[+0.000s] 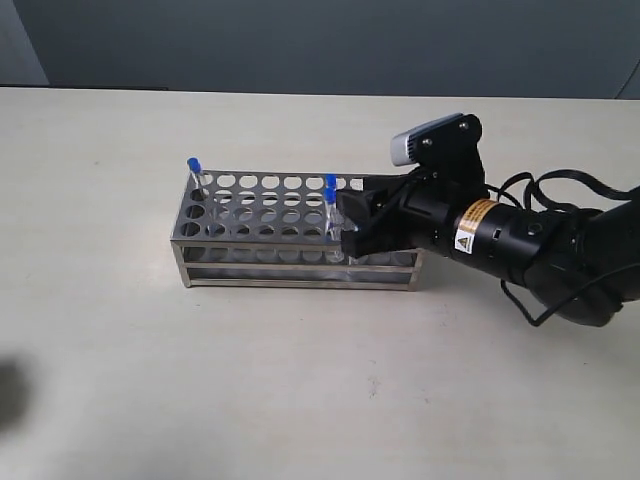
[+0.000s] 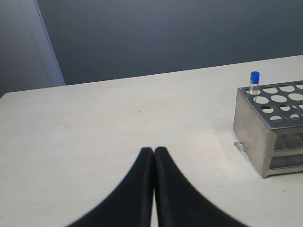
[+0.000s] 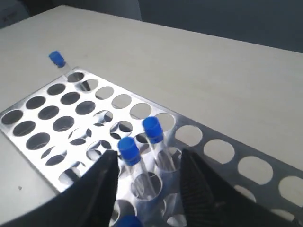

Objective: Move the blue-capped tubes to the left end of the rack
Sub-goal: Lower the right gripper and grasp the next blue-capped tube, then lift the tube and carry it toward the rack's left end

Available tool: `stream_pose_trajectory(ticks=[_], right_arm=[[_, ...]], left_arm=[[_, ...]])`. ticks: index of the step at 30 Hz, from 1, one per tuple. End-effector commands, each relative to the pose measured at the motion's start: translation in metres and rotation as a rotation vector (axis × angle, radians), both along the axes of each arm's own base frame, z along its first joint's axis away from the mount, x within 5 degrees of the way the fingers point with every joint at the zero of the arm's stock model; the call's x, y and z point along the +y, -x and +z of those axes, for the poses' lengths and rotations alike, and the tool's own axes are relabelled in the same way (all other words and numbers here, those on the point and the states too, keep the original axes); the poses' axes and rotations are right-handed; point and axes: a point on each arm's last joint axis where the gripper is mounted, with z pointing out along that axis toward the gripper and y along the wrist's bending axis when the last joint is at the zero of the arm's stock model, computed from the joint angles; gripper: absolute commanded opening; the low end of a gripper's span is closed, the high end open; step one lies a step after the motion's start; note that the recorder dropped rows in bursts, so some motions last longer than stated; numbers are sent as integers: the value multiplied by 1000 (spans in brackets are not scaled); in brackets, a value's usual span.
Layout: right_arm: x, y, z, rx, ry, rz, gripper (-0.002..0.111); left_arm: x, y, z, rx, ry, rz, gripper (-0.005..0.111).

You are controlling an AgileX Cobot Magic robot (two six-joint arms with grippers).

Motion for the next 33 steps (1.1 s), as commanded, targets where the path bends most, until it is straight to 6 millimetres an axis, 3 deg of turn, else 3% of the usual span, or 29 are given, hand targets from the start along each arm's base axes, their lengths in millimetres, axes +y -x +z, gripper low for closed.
stream_pose_trajectory(ticks=[1,3,11,14,19,22,28,33], right_arm=[[0,6,3,-25,53,69,46],[-1,6,2,-16,63,62,52],[-2,5,-11,24,115,58,49],[-1,4,-20,49,123,53,35],[-1,4,-24,64,124,50,2],[0,4,-21,50,100,57,-1],[0,5,-2,-5,61,60,-1],[-2,8,31,-94,3,58,-1]], left_arm=[[0,0,2,-10,5,-6,1],[0,0,2,-10,5,-6,1],[0,0,2,-10,5,-6,1],[0,0,2,-10,5,-6,1],[0,0,2,-10,5,-6,1],[0,0,2,-10,5,-6,1],[0,0,2,-10,5,-6,1],[0,0,2,-10,5,-6,1]])
